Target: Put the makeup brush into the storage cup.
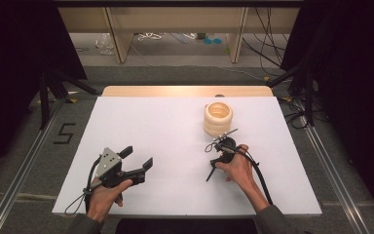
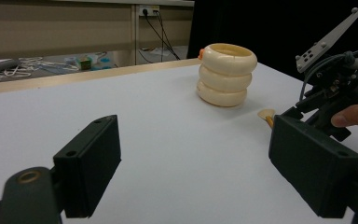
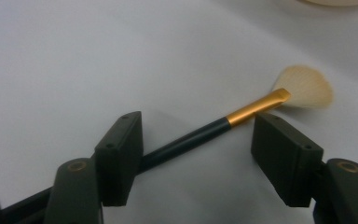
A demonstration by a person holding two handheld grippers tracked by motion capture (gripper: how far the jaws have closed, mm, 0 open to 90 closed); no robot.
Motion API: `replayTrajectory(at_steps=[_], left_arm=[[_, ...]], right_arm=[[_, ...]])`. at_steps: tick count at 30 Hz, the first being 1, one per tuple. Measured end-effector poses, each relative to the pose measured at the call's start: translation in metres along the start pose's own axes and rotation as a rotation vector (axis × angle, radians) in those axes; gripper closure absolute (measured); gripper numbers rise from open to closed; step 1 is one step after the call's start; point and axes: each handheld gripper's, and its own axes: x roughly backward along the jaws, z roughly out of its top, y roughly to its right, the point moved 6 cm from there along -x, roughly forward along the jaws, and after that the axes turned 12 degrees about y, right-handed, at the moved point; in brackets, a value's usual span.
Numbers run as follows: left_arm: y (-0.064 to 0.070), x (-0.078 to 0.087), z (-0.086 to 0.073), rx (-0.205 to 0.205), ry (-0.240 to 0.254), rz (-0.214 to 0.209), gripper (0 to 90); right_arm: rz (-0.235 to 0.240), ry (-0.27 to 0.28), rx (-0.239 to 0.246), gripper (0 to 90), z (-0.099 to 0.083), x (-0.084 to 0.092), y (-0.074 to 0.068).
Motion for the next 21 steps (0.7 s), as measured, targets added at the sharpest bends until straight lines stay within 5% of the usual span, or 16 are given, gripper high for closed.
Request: replayTrajectory(at_steps=[21], left_arm=[[0.000, 0.000, 0.000, -0.001, 0.001, -0.001, 16.4]], right_arm=[[0.054, -0.033, 0.030, 70.3, 0.002, 0.004, 0.016]])
